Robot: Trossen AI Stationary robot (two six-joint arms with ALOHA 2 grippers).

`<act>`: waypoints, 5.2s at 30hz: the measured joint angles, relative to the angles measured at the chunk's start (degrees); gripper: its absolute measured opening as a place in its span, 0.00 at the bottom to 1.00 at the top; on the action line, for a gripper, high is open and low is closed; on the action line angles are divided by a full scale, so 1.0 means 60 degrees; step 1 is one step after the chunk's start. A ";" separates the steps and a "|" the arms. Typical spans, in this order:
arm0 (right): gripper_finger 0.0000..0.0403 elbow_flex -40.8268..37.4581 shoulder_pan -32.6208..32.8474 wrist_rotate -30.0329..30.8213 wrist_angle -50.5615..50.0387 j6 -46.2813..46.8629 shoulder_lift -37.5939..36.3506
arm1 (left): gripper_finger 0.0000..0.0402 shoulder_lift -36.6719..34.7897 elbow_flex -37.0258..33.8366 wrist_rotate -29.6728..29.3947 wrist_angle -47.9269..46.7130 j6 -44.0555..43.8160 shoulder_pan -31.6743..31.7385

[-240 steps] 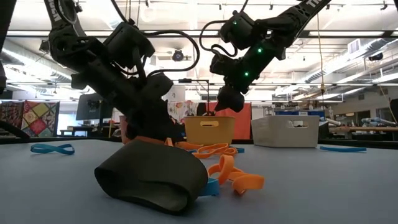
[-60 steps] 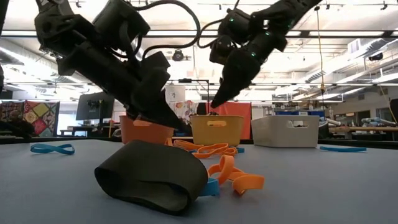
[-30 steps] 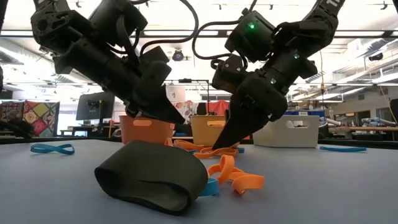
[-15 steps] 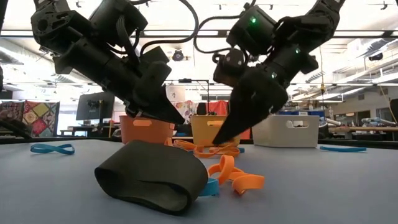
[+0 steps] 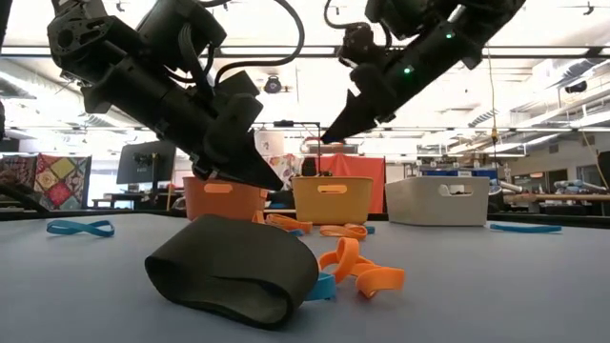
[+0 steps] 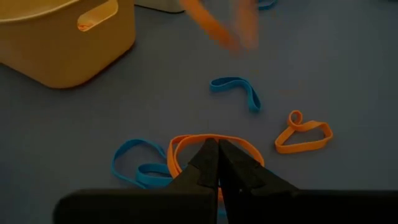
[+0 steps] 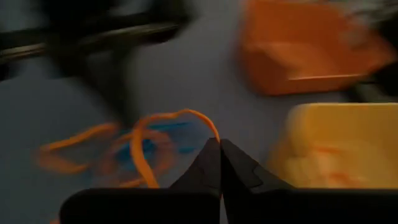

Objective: Sort rubber bands into baskets
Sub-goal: Put the orange rubber band into the yellow bin

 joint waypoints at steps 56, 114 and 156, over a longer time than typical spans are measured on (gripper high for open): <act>0.47 -0.1075 0.1349 -0.2607 0.0591 0.2130 0.0520 | 0.06 0.0004 -0.0004 0.0532 -0.0186 -0.0098 -0.0007; 0.02 -0.1847 -0.2320 -0.0723 0.4340 0.0548 -0.0710 | 0.06 0.0004 -0.0004 0.0044 -0.0133 -0.0513 0.0135; 0.48 -0.1843 -0.0195 -0.2394 0.4002 0.1933 0.0341 | 0.14 0.0007 0.0007 0.1719 -0.1293 0.3293 -0.0887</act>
